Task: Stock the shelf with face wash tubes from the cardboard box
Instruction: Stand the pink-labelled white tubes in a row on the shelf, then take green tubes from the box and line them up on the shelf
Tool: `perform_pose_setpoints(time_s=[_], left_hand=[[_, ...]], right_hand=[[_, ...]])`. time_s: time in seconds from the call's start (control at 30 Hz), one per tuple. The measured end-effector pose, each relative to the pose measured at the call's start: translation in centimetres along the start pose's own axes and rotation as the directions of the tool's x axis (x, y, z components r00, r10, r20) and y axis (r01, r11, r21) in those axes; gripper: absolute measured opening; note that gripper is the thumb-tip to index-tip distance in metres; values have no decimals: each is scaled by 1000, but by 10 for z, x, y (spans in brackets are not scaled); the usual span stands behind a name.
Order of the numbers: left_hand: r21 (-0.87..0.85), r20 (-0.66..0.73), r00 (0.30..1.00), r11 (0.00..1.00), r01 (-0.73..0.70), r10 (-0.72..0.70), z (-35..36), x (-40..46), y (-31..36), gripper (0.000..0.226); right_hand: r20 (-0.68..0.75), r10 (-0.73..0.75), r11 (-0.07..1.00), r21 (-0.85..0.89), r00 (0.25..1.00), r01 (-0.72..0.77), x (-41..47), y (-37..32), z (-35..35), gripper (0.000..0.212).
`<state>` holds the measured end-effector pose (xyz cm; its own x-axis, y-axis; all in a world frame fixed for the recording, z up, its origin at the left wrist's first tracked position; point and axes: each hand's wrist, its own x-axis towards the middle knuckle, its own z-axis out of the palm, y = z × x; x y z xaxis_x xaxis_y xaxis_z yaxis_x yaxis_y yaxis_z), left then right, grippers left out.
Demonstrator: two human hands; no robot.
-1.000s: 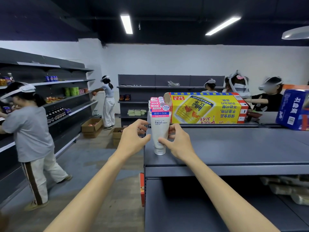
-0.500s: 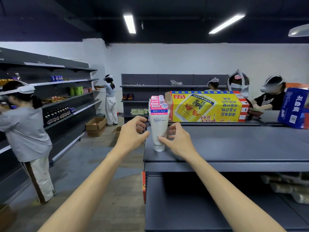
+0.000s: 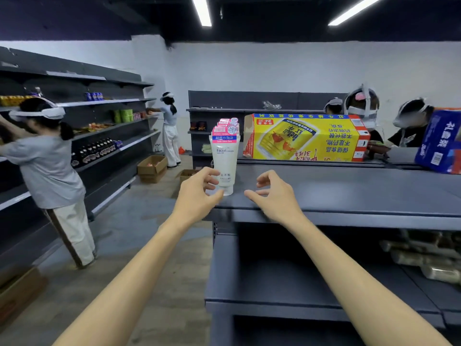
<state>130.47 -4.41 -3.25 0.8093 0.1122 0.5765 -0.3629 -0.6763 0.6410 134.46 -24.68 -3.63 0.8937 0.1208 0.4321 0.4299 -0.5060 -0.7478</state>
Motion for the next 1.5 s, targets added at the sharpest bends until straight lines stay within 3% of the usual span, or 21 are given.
perform_pose_setpoints(time_s=[0.2, 0.4, 0.6, 0.73, 0.97, 1.17, 1.33, 1.5], left_hand=[[-68, 89, 996, 997, 27, -21, 33, -86, -8, 33], [-48, 255, 961, 991, 121, -105, 66, -168, -35, 33], [-41, 452, 868, 967, 251, -206, 98, -249, -53, 33], [-16, 554, 789, 944, 331, -267, 121, -303, -53, 32], [68, 666, 663, 913, 403, -342, 170, -361, -46, 32], [126, 713, 570, 874, 470, -409, 224, -389, -32, 29], [187, 703, 499, 808, 559, -507, 260, -417, -35, 31], [294, 685, 418, 752, 590, -596, 291, -441, -41, 27]], right_hand=[[-18, -16, 999, 37, 1000, 17, -88, 35, 2, 24], [52, 162, 987, 1, 985, -162, -160, 65, 5, 30], [90, 307, 947, -129, 948, -294, -244, 102, 4, 34], [74, 478, 872, -161, 875, -462, -305, 143, -4, 32], [120, 658, 744, -261, 744, -616, -371, 211, -13, 35], [206, 729, 675, -379, 653, -634, -401, 274, -24, 32], [351, 716, 688, -505, 603, -522, -411, 313, -18, 31], [385, 769, 637, -528, 509, -562, -418, 335, -4, 29]])
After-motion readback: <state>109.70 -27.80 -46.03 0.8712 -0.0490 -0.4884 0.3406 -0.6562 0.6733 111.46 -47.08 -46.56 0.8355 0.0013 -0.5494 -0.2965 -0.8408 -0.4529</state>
